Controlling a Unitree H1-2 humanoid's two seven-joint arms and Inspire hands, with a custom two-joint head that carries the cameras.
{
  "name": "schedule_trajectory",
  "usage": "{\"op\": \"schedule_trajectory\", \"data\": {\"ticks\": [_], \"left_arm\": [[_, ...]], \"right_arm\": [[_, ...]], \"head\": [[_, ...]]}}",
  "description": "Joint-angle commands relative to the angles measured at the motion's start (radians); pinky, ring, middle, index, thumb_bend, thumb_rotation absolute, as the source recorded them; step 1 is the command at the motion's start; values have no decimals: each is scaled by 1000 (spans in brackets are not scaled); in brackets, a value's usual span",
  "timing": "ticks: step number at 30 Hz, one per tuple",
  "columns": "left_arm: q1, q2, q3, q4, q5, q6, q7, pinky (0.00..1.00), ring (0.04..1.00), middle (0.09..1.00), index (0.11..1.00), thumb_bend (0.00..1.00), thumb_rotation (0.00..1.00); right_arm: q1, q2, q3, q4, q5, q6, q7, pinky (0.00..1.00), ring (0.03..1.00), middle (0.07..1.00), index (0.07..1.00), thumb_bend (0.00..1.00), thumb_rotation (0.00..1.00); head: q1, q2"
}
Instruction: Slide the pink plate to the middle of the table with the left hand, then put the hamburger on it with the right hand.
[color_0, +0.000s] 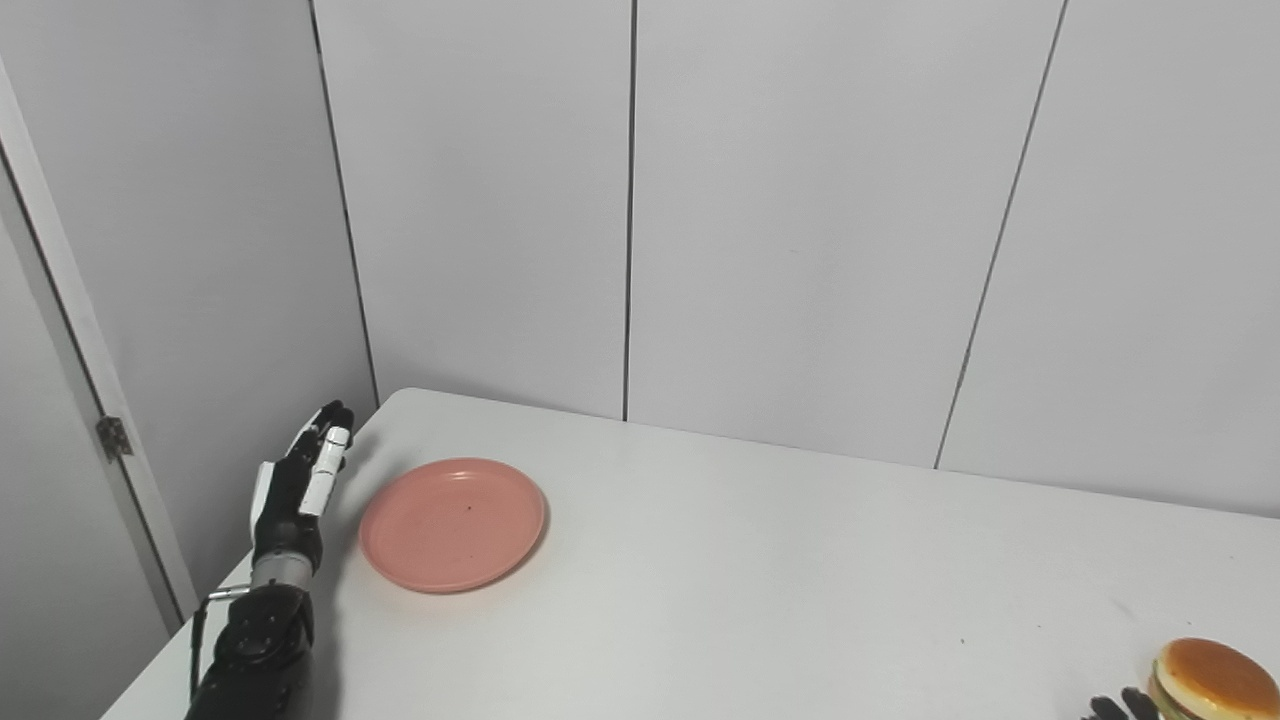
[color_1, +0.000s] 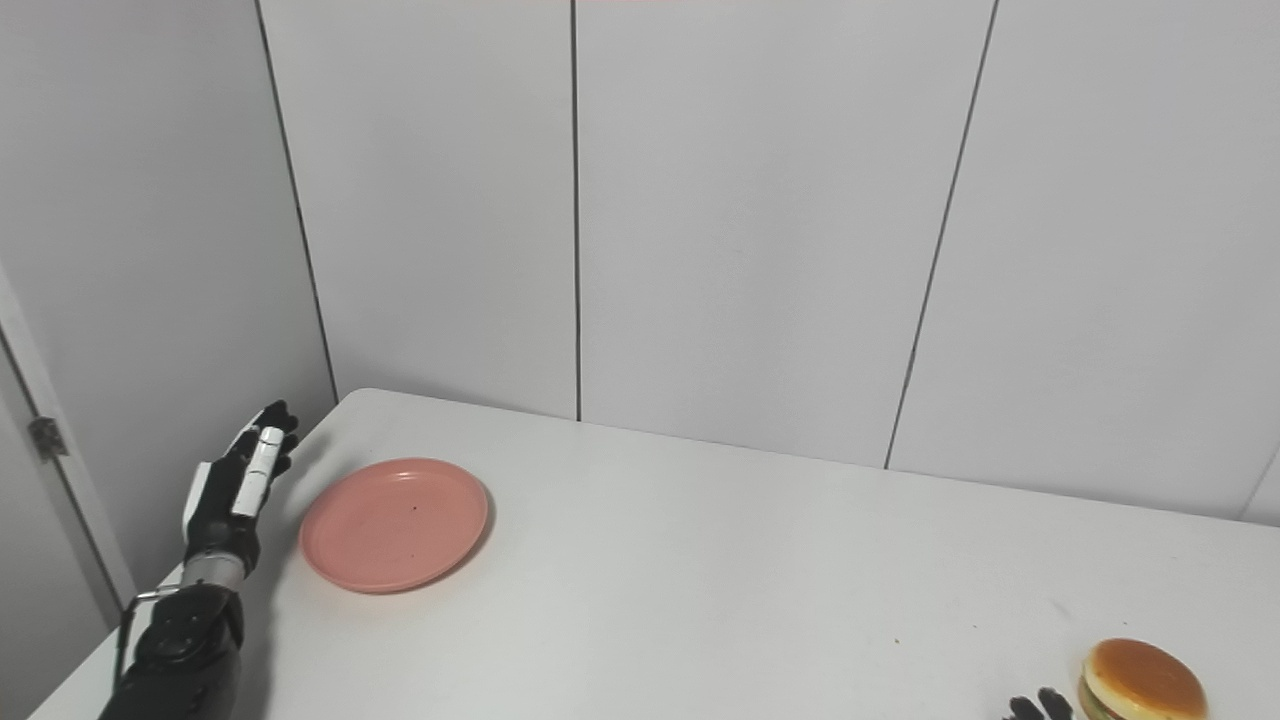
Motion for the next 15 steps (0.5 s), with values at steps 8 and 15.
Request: {"op": "schedule_trajectory", "data": {"ticks": [8,15], "left_arm": [[-74,43,-4,129,-33,-94,-20,909,914,895,854,698,846],[-68,20,-49,156,-17,-117,-45,880,913,905,880,723,885]], "right_arm": [[40,0,25,36,-11,85,0,969,945,939,974,899,1000],[45,-6,34,24,-16,89,-5,958,934,928,970,903,1000]], "head": [[-2,4],[-3,12]]}}
